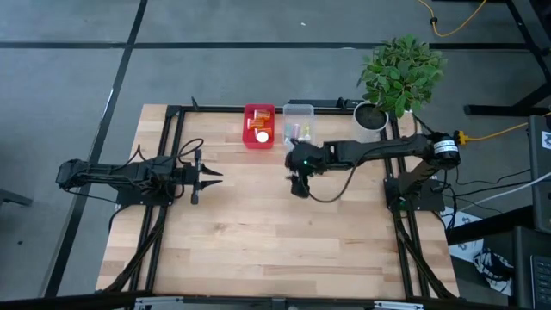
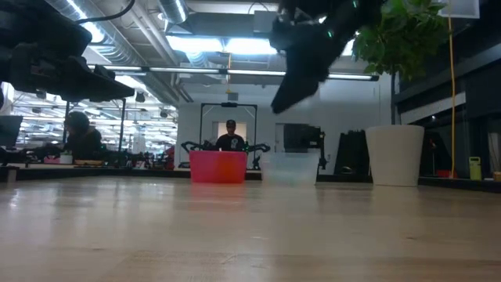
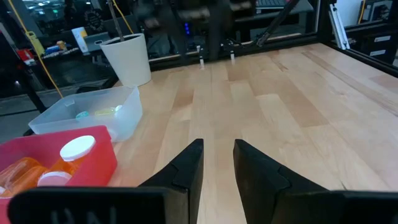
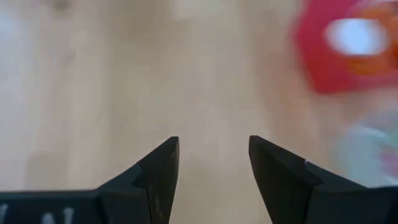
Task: Pick and place medicine bottles into bin by pill shape (circle, oval)
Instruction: Return to Home Position
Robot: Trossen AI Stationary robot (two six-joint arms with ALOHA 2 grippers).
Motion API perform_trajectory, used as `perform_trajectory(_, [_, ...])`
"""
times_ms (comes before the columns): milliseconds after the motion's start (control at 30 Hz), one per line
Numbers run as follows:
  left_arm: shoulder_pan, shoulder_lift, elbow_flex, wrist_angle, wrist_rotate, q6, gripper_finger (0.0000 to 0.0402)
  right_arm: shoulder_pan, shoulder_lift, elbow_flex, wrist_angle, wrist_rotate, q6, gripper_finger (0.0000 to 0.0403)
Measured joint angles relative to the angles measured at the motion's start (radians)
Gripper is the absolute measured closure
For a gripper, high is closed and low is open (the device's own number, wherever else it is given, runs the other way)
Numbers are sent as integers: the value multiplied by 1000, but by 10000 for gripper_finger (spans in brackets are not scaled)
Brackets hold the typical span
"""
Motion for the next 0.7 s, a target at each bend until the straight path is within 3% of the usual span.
perform_trajectory(133, [0, 0, 0, 0, 0, 0, 319, 0, -33, -177, 315, -162, -58, 205])
perform_trajectory(267, [0, 0, 0, 0, 0, 0, 319, 15, -118, -366, 569, -231, -110, 205])
perform_trajectory(533, [0, 0, 0, 0, 0, 0, 319, 52, -380, -586, 538, -232, -129, 205])
perform_trajectory(700, [0, 0, 0, 0, 0, 0, 319, 57, -513, -738, 641, -233, -122, 205])
